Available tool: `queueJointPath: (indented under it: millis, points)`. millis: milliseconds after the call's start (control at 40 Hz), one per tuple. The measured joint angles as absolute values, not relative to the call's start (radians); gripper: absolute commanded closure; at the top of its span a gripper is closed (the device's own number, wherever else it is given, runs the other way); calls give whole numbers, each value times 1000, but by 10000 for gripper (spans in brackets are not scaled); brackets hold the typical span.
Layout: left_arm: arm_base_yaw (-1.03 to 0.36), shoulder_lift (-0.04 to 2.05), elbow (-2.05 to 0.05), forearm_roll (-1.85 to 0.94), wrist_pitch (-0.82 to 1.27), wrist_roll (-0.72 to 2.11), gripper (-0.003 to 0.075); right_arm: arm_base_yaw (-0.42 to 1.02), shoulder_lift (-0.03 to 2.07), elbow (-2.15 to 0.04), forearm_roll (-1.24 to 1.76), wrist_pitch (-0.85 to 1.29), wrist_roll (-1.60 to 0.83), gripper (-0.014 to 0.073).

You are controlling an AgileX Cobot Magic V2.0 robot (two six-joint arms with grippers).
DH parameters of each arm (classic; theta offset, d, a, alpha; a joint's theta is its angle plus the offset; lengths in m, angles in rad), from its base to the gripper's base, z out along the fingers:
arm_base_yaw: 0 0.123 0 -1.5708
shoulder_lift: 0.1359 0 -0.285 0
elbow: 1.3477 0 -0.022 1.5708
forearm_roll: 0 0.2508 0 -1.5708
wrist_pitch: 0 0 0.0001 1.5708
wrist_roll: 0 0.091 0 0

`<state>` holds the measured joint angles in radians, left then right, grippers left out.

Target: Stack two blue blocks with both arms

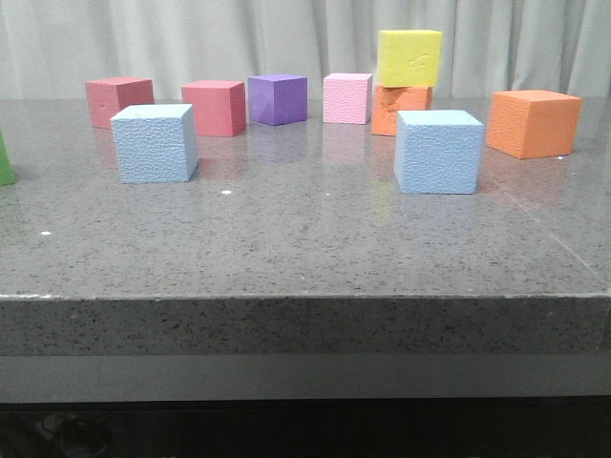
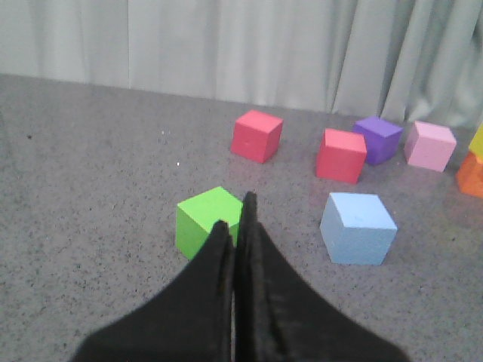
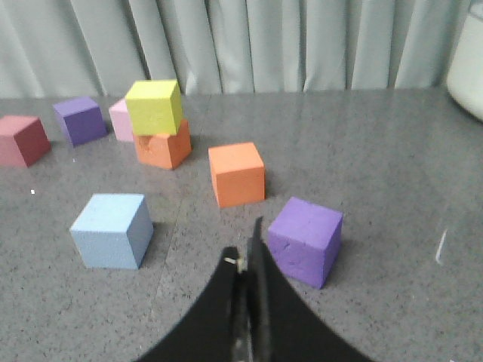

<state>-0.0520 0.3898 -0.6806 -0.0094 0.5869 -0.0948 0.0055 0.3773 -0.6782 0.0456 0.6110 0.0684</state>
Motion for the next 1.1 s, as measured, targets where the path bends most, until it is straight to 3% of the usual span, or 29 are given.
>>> queueJointPath:
  millis: [375, 475, 600, 675, 775, 1100]
  points:
    - [-52, 539, -681, -9, 622, -95, 713, 5, 568, -680, 46, 650, 68, 657]
    - [-52, 560, -681, -10, 629, -95, 545, 5, 602, -680, 46, 661, 68, 564]
    - [-52, 566, -681, -10, 629, -95, 227, 5, 630, -680, 46, 665, 52, 256]
    - [-52, 566, -681, -10, 629, -95, 140, 5, 641, -680, 51, 665, 45, 68]
    - [-55, 566, -681, -17, 629, -93, 133, 17, 663, -680, 68, 665, 29, -38]
    - [-240, 566, -681, -55, 629, 0, 133, 255, 838, -808, 110, 720, -39, -41]
